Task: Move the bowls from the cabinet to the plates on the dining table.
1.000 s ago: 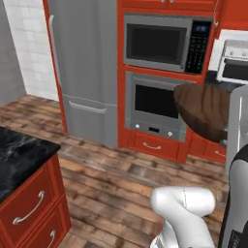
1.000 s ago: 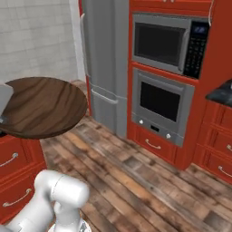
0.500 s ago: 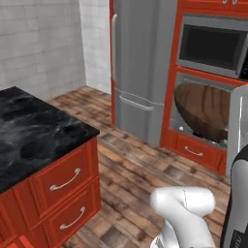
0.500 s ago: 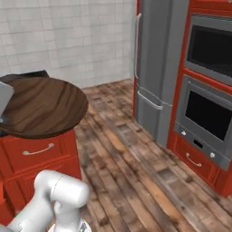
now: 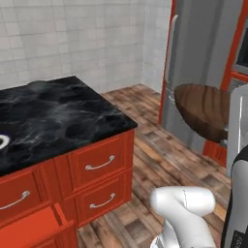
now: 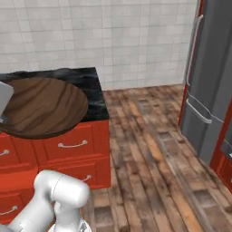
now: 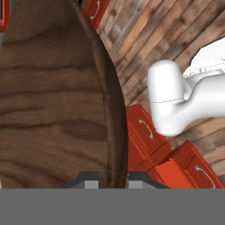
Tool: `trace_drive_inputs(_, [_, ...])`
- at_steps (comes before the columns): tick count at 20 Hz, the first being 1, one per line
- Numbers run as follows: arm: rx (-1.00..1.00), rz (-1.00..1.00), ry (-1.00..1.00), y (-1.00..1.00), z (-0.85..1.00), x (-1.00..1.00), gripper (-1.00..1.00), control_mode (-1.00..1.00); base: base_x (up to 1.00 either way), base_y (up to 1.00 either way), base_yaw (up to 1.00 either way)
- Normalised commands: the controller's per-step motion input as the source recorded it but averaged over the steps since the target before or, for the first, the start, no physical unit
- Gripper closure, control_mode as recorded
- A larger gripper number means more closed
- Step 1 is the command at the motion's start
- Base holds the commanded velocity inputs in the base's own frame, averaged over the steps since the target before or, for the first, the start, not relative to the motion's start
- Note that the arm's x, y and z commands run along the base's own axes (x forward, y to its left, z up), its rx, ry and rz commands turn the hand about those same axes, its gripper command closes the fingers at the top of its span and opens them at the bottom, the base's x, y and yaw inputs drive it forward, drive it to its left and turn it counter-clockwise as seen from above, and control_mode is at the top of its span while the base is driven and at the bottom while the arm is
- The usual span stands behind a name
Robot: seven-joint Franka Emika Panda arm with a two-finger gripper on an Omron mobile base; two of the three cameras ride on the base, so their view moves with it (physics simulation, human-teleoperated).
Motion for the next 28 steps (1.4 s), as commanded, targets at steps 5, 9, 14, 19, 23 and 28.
trace_drive_inputs(5, [0.00, 0.00, 0.00, 0.00, 0.00, 0.00, 1.00, 1.00, 0.00, 0.00, 0.50])
trace_drive_inputs(9, [0.00, 0.00, 0.00, 0.00, 0.00, 0.00, 1.00, 1.00, 0.00, 0.00, 0.50])
trace_drive_inputs(14, [0.00, 0.00, 0.00, 0.00, 0.00, 0.00, 1.00, 1.00, 0.00, 0.00, 0.50])
trace_drive_inputs(19, [0.00, 0.00, 0.00, 0.00, 0.00, 0.00, 1.00, 1.00, 0.00, 0.00, 0.50])
trace_drive_inputs(23, [0.00, 0.00, 0.00, 0.00, 0.00, 0.00, 1.00, 1.00, 0.20, 0.01, 0.47])
trace_drive_inputs(28, [0.00, 0.00, 0.00, 0.00, 0.00, 0.00, 1.00, 1.00, 0.75, 0.15, 0.18])
